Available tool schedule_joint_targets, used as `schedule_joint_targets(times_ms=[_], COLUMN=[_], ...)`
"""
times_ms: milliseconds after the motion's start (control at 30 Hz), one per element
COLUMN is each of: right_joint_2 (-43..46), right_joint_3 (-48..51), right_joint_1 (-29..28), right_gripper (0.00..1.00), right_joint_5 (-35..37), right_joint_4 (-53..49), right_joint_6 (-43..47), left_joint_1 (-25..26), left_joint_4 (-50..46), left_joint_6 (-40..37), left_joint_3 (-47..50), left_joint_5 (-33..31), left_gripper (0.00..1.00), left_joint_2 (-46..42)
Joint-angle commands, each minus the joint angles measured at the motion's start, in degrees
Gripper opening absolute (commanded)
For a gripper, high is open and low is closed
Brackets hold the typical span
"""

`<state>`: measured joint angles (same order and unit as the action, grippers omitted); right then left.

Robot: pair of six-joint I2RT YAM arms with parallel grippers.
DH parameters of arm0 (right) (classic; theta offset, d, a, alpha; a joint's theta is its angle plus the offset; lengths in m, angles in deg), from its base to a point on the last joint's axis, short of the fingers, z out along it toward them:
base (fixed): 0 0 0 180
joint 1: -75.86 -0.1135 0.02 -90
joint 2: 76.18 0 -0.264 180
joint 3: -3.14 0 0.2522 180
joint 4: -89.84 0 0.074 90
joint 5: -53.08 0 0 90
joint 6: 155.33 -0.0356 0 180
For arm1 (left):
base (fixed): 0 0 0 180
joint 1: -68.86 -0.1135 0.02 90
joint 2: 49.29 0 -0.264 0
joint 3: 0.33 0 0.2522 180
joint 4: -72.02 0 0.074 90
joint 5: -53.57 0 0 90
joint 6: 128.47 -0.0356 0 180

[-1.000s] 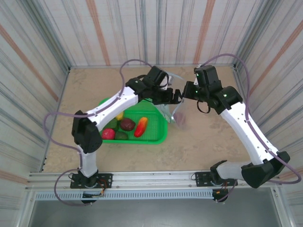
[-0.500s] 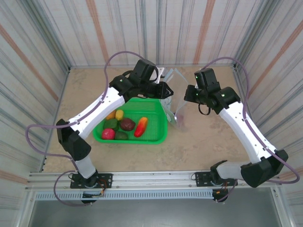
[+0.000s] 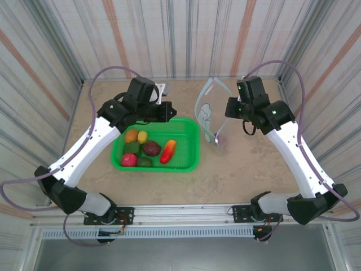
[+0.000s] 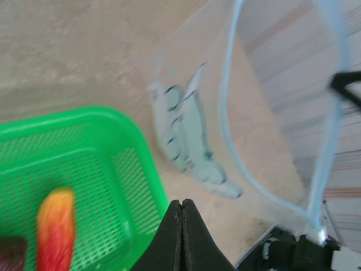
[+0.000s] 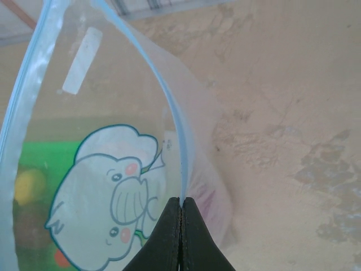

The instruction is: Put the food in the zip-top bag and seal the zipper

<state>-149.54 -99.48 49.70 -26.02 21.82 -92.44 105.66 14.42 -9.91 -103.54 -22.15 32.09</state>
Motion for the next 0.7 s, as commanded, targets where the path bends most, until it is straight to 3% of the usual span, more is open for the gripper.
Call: schedule_joint_targets(times_ms=[0,67,167,267,667], right_joint_2=[0.67,0.75,1.15,1.4,2.98], right_joint_3=[-2.22,-2.16,-0.69,1.67,5.94], right_joint_1=[-0.06,-0.04,-0.05,-0.08,0.2], right_gripper=[0.0,0.0,0.0,0.0,0.0], right_joint_5=[3.37,3.69,3.18,2.91,2.08], right_joint_4=[-4.01,-4.15,-3.48,-2.45,-0.41], right_joint_6=[3.33,3.58,3.59,3.39,2.34], left_joint_1=[-0.04,-0.06,0.03,0.82,4.34], left_joint_4=[-7.58,-8.98,-8.26,-7.99,-6.63], left_joint_6=[0.8,1.44,2.3,1.28,-6.58], left_joint_3=[4.19,7.09,12.57,15.2,8.76], left_joint_5=[-5.81,-7.46,-8.22,-9.48,-13.48], left_gripper=[0.03,0.04,0.14,0.14,0.44], left_joint_2=[-2.2,-3.36,-4.34,-2.57,15.37])
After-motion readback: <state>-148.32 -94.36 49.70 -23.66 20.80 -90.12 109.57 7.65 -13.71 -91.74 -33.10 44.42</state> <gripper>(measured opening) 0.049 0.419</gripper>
